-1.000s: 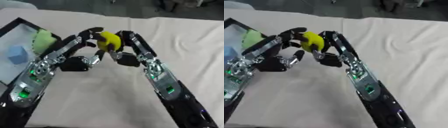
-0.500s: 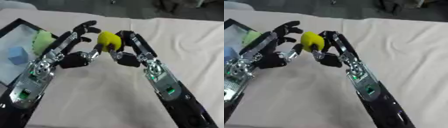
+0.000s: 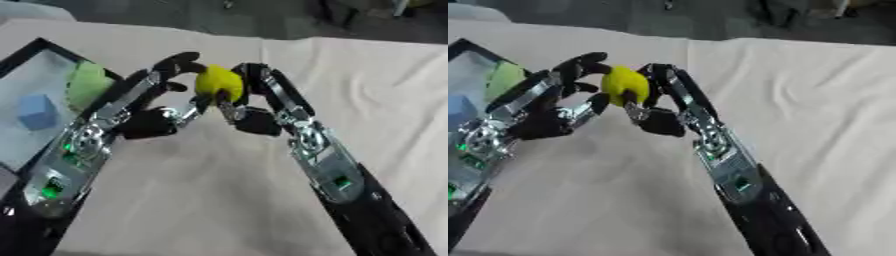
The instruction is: Pick up the objects with one hand, pass them to the other hand, and then place them into the box on the other side of the table.
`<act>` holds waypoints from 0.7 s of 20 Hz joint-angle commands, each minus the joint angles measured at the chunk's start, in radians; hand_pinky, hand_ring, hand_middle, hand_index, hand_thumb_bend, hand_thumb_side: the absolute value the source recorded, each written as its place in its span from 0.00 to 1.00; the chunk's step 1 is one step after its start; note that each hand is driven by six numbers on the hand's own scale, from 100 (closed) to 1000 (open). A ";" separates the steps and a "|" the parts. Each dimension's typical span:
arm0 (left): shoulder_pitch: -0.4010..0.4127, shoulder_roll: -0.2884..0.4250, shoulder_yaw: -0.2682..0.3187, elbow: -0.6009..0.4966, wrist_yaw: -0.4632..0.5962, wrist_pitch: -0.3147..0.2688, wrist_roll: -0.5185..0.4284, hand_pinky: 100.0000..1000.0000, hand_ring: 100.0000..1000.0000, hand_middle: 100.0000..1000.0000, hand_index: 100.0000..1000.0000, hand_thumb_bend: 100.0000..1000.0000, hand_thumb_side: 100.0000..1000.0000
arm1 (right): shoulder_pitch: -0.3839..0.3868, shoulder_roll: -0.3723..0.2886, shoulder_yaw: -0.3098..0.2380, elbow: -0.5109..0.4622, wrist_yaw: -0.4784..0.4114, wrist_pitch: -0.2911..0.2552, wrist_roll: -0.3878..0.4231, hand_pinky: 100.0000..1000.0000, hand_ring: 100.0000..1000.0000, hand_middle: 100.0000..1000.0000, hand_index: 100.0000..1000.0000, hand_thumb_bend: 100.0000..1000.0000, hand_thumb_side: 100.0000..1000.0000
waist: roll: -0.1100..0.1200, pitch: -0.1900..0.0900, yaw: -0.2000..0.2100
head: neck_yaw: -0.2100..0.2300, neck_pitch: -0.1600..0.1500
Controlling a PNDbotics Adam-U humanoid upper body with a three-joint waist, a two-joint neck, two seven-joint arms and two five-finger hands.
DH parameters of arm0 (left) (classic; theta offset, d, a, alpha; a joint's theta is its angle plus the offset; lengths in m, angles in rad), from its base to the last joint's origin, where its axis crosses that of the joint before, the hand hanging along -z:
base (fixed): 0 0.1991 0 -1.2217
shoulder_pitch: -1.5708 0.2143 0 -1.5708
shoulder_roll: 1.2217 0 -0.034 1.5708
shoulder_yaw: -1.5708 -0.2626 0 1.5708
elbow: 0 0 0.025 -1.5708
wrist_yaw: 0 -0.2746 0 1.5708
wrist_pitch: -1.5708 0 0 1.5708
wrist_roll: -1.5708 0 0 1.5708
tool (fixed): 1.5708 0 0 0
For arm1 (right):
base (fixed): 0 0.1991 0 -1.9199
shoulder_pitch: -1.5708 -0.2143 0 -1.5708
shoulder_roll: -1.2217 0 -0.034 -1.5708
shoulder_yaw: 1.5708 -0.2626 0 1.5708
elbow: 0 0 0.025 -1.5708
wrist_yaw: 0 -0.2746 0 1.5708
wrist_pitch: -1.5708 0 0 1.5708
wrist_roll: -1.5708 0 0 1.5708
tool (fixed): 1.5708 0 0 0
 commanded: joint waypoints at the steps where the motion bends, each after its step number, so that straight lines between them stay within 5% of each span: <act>1: -0.016 0.005 0.002 -0.002 -0.005 -0.004 -0.030 0.88 1.00 1.00 0.86 0.22 0.57 | -0.020 0.003 0.000 -0.023 -0.008 -0.003 0.006 0.41 0.34 0.14 0.40 0.00 0.06 | 0.016 0.000 0.000 | 0.001 -0.013; 14: -0.020 0.006 0.005 -0.011 -0.036 0.009 0.076 0.87 1.00 1.00 0.87 0.24 0.48 | -0.022 0.004 0.002 -0.022 -0.015 -0.003 0.021 0.40 0.34 0.13 0.39 0.00 0.06 | 0.016 0.001 0.001 | 0.005 -0.019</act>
